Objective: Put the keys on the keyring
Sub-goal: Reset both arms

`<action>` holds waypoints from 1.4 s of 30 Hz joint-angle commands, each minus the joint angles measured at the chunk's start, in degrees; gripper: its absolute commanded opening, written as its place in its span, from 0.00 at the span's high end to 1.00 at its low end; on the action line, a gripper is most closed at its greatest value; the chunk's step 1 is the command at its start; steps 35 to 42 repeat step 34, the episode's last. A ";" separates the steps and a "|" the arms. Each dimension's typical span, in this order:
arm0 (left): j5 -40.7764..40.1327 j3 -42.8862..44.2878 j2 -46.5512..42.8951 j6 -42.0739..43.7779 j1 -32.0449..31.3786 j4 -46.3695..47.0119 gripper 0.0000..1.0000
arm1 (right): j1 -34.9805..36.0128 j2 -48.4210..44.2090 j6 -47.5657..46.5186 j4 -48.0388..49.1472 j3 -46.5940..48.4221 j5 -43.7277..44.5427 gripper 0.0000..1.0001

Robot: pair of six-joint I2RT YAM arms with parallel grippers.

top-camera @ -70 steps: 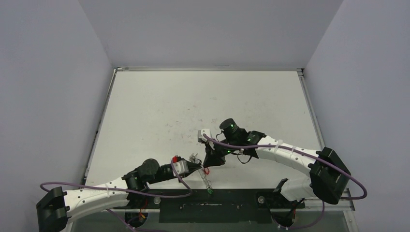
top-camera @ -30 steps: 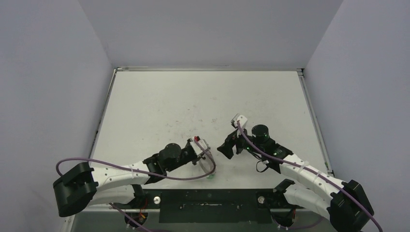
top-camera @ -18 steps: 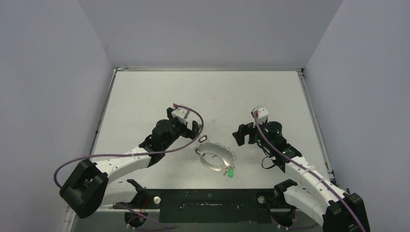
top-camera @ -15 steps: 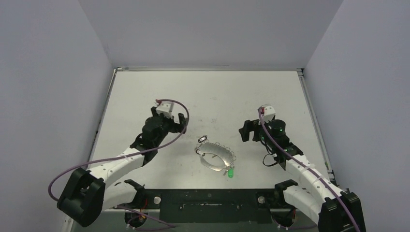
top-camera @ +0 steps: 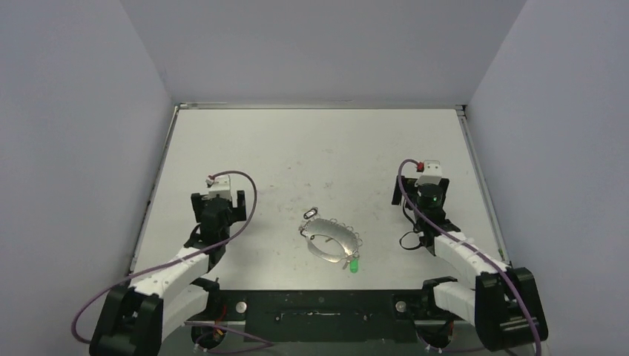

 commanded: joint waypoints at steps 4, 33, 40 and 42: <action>1.92 -1.79 18.18 8.20 6.57 27.28 0.03 | -0.66 11.98 -5.66 22.53 -4.12 9.23 0.00; 11.87 5.39 40.96 6.32 16.86 39.80 0.03 | -3.95 33.06 -6.52 35.83 2.42 4.93 0.00; 11.85 5.16 40.76 6.33 16.92 40.00 0.03 | -4.00 33.01 -6.60 35.90 2.39 4.89 0.00; 11.85 5.16 40.76 6.33 16.92 40.00 0.03 | -4.00 33.01 -6.60 35.90 2.39 4.89 0.00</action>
